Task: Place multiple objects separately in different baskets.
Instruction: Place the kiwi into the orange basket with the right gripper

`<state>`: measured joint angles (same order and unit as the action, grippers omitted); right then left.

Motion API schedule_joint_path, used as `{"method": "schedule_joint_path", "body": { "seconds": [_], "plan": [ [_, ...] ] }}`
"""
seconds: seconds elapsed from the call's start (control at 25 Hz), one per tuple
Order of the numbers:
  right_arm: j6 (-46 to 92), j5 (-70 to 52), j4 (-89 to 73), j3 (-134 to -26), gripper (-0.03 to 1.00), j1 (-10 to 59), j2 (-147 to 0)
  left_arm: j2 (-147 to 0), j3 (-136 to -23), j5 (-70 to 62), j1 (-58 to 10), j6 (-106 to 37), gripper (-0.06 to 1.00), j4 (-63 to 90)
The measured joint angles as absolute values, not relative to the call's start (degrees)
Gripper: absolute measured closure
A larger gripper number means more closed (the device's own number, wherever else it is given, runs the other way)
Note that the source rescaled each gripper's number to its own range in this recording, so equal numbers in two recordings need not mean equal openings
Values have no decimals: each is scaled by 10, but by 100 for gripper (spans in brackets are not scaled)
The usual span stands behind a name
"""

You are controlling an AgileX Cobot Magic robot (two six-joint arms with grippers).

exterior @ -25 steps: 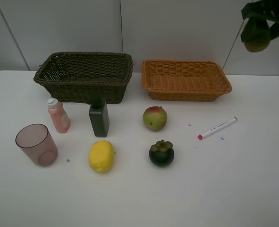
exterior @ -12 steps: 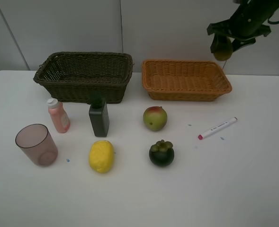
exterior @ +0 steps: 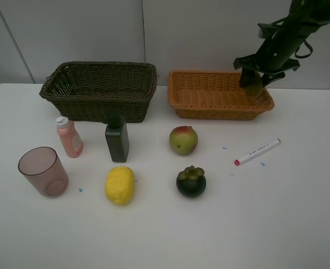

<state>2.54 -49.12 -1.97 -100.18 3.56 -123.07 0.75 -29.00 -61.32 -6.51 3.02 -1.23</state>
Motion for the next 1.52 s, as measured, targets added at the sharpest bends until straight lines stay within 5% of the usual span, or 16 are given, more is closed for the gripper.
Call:
{"method": "schedule_joint_path", "body": {
  "seconds": [1.16,1.24,1.36,1.52],
  "plan": [
    [29,-498,-25,-1002,46,36,-1254,7,-290,-613,-65,30,-6,-12],
    [36,-499,-25,-1002,37,36,-1254,7,-290,-613,-65,30,-6,-12],
    [45,-497,-25,-1002,7,36,-1254,7,-290,-613,-65,30,-6,-12],
    [57,-491,-25,-1002,-2,36,-1254,7,-290,-613,-65,30,-6,-12]
  ]
}}
